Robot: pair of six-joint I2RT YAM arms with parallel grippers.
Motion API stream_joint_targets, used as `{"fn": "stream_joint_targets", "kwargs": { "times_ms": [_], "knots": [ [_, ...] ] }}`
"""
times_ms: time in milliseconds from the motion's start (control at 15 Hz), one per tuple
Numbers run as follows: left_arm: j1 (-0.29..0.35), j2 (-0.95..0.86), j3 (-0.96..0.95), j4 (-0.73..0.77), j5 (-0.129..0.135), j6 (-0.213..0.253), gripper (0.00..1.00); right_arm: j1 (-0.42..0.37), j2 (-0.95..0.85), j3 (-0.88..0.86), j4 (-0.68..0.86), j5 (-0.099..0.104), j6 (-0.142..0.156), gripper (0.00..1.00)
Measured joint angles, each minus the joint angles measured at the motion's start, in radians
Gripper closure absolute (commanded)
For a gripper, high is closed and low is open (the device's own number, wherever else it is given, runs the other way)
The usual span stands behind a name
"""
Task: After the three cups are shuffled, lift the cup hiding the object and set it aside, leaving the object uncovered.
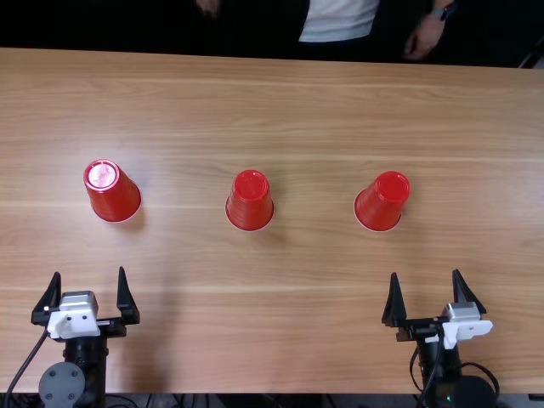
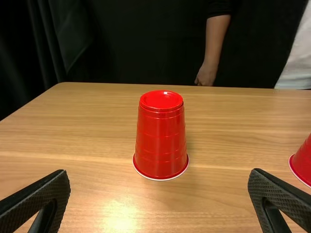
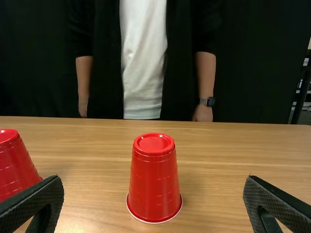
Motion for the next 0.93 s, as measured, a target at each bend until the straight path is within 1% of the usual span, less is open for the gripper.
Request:
{"fn": "stream_joint_targets", "kwargs": {
  "times_ms": [67, 267, 333, 400, 467, 533, 667, 733, 800, 933],
  "knots": [
    [0.000, 0.000, 0.000, 0.000, 0.001, 0.000, 0.00, 0.000, 0.000, 0.000, 0.002, 0.000, -0.002, 0.00],
    [0.000, 0.000, 0.000, 0.002, 0.005, 0.003, 0.00, 0.000, 0.000, 0.000, 0.008, 0.000, -0.046, 0.00],
    [-0.011, 0.000, 0.000, 0.002, 0.021, 0.003, 0.00, 0.000, 0.000, 0.000, 0.008, 0.001, -0.053, 0.00],
    [-0.023, 0.000, 0.000, 0.000, 0.060, 0.003, 0.00, 0.000, 0.000, 0.000, 0.008, 0.002, -0.056, 0.00],
    [-0.028, 0.000, 0.000, -0.004, 0.109, 0.004, 0.00, 0.000, 0.000, 0.010, -0.001, 0.009, -0.060, 0.00],
    [-0.028, 0.000, 0.000, -0.005, 0.135, 0.005, 0.00, 0.000, 0.000, 0.027, -0.001, 0.016, -0.064, 0.00],
    [-0.027, 0.000, 0.028, -0.042, 0.166, 0.006, 0.00, 0.000, 0.000, 0.085, -0.010, 0.029, -0.067, 0.00],
    [-0.028, 0.005, 0.085, -0.103, 0.169, 0.006, 0.00, 0.000, 0.000, 0.136, -0.032, 0.031, -0.069, 0.00],
    [-0.028, 0.035, 0.166, -0.168, 0.157, 0.006, 0.00, 0.000, 0.000, 0.188, -0.086, 0.032, -0.071, 0.00],
    [-0.027, 0.169, 0.374, -0.276, 0.103, 0.006, 0.00, 0.000, 0.037, 0.304, -0.206, 0.034, -0.076, 0.00]
  ]
}}
